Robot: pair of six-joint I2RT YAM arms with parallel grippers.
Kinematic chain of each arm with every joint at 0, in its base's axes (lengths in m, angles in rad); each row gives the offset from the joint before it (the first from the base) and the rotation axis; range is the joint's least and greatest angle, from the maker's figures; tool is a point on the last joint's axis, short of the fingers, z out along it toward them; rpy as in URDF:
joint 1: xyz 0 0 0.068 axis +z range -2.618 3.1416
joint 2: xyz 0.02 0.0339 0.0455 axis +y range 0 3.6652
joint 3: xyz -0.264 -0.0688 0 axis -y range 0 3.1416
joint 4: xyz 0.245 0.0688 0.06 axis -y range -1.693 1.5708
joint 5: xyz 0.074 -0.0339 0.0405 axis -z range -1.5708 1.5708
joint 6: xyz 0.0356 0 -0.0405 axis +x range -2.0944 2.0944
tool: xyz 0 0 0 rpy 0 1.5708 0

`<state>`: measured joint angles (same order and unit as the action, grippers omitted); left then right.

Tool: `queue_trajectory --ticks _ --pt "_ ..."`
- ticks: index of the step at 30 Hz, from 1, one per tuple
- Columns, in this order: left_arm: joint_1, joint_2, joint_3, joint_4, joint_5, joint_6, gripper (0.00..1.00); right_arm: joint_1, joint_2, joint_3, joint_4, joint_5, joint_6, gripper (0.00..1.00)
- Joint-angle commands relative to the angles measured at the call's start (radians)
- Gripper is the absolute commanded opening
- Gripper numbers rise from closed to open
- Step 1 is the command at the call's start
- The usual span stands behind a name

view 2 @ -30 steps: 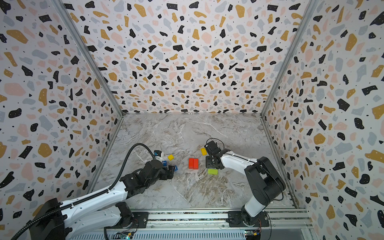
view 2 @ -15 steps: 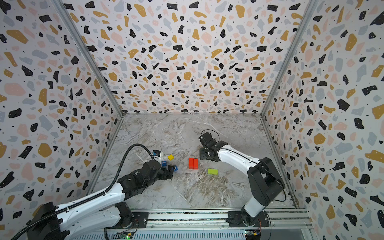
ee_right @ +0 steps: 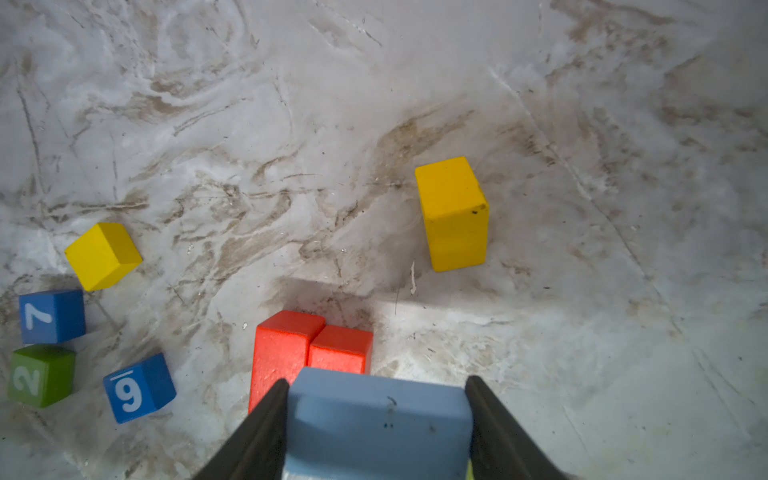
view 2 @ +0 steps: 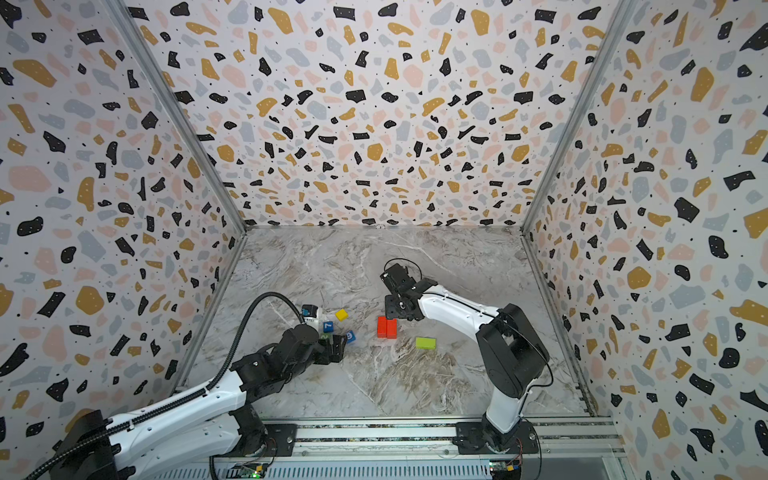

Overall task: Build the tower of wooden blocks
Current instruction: 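Carry the light blue block with the right gripper above the red blocks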

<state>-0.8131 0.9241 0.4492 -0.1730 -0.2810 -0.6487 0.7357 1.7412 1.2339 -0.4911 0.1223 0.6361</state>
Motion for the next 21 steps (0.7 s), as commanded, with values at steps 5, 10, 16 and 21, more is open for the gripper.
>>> queue_trajectory --ticks 5,10,16,21 --pt "0.005 0.013 -0.021 0.047 -0.018 -0.013 1.00 0.035 0.027 0.059 -0.028 -0.002 0.045 0.41" --pt "0.005 0.023 -0.030 0.053 -0.007 -0.015 1.00 0.048 0.049 0.066 -0.015 -0.013 0.059 0.41" --pt "0.005 0.013 -0.042 0.056 0.002 -0.019 1.00 0.059 0.082 0.088 -0.014 -0.020 0.070 0.41" --pt "0.005 0.006 -0.050 0.059 0.004 -0.020 1.00 0.064 0.100 0.099 -0.007 -0.024 0.076 0.41"
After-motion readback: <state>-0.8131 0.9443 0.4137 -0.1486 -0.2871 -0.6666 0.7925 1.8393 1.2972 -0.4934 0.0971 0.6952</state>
